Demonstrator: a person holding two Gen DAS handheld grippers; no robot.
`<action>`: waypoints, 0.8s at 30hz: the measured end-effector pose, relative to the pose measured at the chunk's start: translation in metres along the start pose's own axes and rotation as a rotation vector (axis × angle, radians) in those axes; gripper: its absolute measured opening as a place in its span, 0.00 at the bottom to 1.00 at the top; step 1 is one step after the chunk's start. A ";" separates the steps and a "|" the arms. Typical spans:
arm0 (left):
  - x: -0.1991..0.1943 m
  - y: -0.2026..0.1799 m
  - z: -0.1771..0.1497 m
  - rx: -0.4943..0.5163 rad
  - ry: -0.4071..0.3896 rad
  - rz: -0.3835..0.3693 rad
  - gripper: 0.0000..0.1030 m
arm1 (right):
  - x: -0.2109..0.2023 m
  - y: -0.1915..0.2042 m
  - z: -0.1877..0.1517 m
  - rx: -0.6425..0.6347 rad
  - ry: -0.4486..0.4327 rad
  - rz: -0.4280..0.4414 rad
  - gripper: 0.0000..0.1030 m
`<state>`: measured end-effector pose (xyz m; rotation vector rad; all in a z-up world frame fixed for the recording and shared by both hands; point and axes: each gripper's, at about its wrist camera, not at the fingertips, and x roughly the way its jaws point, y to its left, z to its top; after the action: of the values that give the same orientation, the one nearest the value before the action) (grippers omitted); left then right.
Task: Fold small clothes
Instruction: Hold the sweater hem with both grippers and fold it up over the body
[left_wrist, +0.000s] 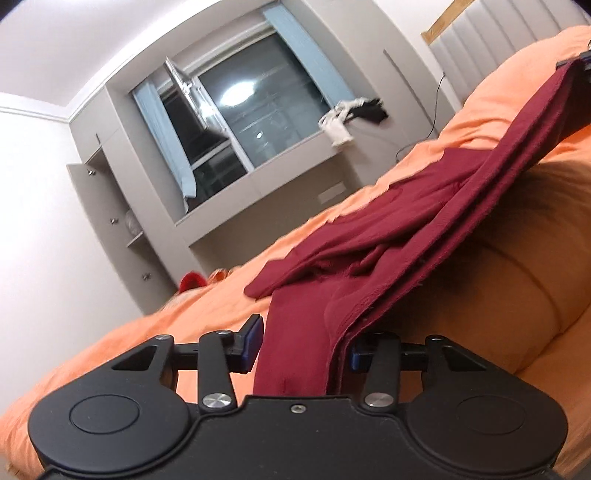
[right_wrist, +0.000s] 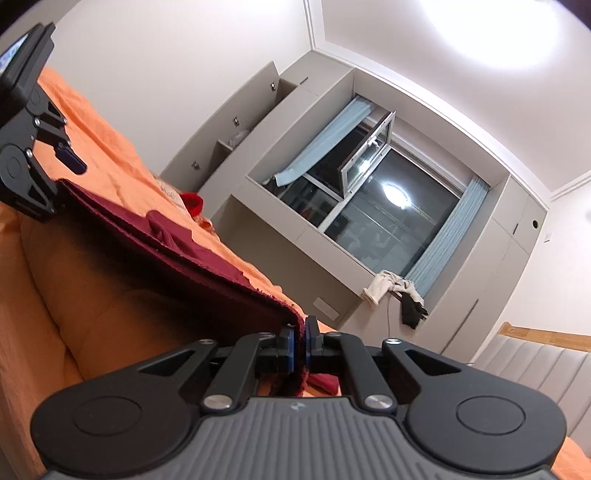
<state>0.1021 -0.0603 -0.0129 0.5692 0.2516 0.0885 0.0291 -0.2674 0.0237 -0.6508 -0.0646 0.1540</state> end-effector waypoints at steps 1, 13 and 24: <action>-0.001 0.000 0.000 0.006 0.013 -0.008 0.45 | -0.001 0.000 -0.001 0.000 0.010 -0.003 0.05; -0.048 0.022 0.009 -0.097 -0.091 -0.009 0.05 | -0.023 -0.007 0.006 0.041 0.002 -0.055 0.04; -0.171 0.040 0.030 0.056 -0.257 -0.037 0.05 | -0.127 -0.031 0.026 0.048 -0.032 -0.122 0.04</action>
<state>-0.0559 -0.0685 0.0698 0.6249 0.0148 -0.0283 -0.0955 -0.2969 0.0611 -0.5951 -0.1305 0.0476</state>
